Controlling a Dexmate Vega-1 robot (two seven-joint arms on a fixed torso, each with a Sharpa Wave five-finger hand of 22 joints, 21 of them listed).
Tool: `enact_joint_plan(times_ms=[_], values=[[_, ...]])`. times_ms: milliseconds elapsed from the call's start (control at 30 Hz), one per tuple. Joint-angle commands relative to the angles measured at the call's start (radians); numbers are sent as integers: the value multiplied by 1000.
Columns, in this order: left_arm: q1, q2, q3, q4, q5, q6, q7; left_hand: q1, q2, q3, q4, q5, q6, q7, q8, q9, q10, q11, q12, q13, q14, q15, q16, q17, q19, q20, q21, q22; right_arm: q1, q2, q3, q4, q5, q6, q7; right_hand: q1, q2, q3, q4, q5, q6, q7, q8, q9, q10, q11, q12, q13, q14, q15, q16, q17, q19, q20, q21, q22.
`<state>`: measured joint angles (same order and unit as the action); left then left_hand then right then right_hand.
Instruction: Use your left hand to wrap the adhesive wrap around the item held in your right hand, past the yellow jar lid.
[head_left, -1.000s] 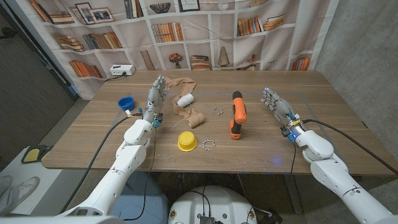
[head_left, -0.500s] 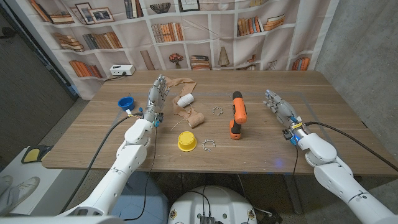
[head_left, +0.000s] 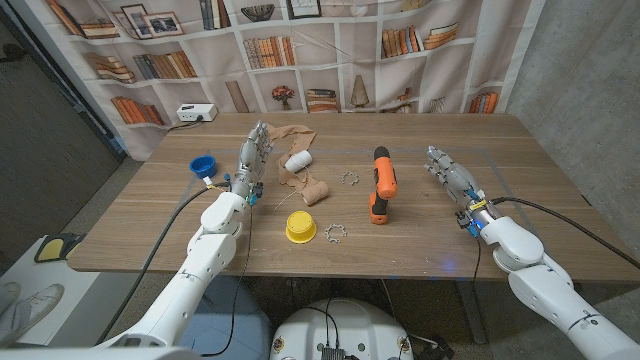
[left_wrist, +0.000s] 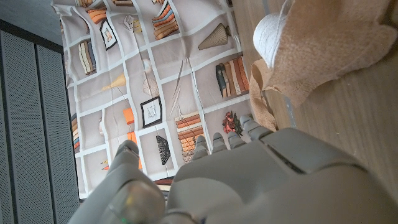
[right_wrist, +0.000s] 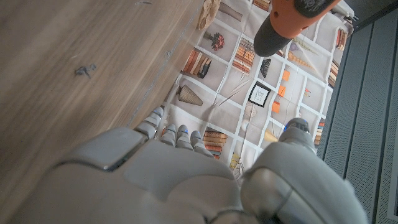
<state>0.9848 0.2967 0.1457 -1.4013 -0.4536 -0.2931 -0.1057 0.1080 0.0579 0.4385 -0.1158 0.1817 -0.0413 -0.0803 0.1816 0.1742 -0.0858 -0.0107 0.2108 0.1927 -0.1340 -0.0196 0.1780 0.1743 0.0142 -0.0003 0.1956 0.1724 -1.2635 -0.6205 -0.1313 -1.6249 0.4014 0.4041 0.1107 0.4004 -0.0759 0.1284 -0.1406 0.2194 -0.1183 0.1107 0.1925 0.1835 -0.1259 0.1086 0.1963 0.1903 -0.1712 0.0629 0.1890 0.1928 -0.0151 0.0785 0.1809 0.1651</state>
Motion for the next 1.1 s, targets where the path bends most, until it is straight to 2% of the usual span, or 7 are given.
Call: enact_joint_plan(times_ms=[33, 500, 633, 1033, 1100], values=[[8, 4, -1, -11, -1, 5, 5, 8, 5, 4, -7, -3, 7, -1, 3, 2, 1, 3, 3, 2, -2, 4, 4, 3, 1, -2, -3, 2, -28, -53, -4, -45, -24, -29, -27, 10, -3, -8, -3, 4, -1, -10, 2, 3, 0, -3, 4, 3, -67, -2, 7, 3, -3, 1, 5, 3], [13, -2, 1, -13, -1, -3, 12, 8, 6, 4, -7, -3, 8, -1, 3, 2, 0, 3, 3, 2, -3, 6, 4, 3, 0, -2, -3, 2, -54, -79, -2, -72, -44, -28, -59, 9, -8, -13, -1, 5, 0, -8, 2, 4, 1, -3, 4, 3, -67, 1, 8, 3, -5, 1, 5, 4], [17, -1, -1, -15, -4, -4, 12, 8, 6, 4, -7, -3, 9, -1, 3, 2, 1, 4, 3, 2, -3, 6, 4, 3, -1, -2, -4, 2, -70, -91, -1, -95, -73, -48, -94, 7, -11, -15, 1, 5, -1, -9, 2, 4, 3, -3, 5, 3, -66, 0, 8, 3, -4, 0, 5, 4], [33, 4, -4, -35, -7, -7, 23, 7, 6, 4, -7, -3, 9, 0, 3, 2, 0, 3, 2, 2, -4, 5, 4, 3, -2, -2, -4, 2, -94, -113, 3, -112, -71, -35, -104, -6, -25, -29, 7, 8, -4, -16, 0, 4, 8, -5, 7, 4, -62, -1, 11, 4, 3, -2, 8, 4], [34, 5, -3, -39, -7, -5, 24, 7, 6, 4, -7, -3, 8, 0, 3, 2, 0, 3, 2, 2, -3, 4, 4, 3, -2, -2, -3, 2, -97, -115, 2, -110, -68, -30, -102, -10, -29, -33, 8, 9, -5, -20, 0, 4, 10, -13, 8, 4, -62, -10, 11, 5, 3, -2, 7, 4]])
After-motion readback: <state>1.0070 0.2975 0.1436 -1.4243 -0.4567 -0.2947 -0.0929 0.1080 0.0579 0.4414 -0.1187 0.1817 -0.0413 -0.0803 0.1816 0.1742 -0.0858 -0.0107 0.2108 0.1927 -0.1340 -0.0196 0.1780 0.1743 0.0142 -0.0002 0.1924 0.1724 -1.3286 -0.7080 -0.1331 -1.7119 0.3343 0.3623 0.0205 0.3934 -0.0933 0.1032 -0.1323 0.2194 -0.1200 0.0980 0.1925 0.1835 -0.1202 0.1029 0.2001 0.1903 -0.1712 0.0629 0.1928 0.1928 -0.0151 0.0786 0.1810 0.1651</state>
